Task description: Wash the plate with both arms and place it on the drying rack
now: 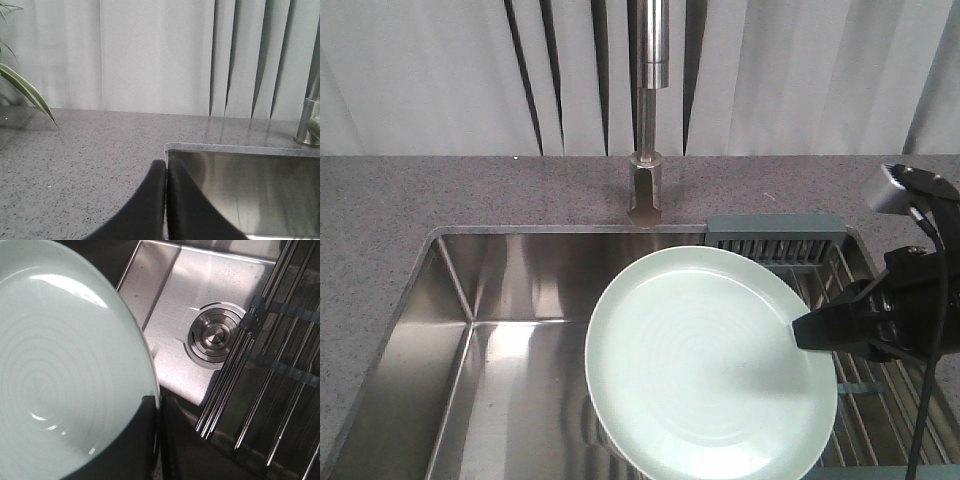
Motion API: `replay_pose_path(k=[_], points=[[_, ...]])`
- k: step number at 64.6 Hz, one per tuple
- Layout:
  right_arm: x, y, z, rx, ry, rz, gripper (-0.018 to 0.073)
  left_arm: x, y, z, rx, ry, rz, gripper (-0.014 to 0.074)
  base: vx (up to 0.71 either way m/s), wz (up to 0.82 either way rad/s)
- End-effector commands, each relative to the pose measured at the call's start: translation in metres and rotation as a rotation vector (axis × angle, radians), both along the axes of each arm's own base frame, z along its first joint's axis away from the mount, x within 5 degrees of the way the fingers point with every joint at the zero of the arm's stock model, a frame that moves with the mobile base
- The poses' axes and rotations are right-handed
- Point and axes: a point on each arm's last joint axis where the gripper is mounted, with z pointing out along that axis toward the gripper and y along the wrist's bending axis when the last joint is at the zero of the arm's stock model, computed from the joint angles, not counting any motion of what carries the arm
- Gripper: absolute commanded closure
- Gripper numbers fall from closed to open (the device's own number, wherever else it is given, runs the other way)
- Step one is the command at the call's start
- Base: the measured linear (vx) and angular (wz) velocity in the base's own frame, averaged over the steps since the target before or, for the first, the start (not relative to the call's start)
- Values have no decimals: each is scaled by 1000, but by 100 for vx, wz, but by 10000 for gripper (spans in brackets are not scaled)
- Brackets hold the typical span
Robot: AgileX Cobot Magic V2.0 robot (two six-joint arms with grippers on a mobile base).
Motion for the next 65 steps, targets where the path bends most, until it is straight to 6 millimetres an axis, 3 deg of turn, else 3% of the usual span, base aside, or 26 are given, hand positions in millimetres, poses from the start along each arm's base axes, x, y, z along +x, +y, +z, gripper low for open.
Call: replay_pose_path(k=[1,56,65], points=[[-1,2,14,48,-58,-14,561,-3,0,17,-12,-117,-4,603,0,-2],[-1,2,14,49,-56,-13,561,-3,0,17,-12,-117,-4,603,0,0],[-1,2,14,49,-56,-13,561,-7,1,33,-43,-210,-3,603,0,0]])
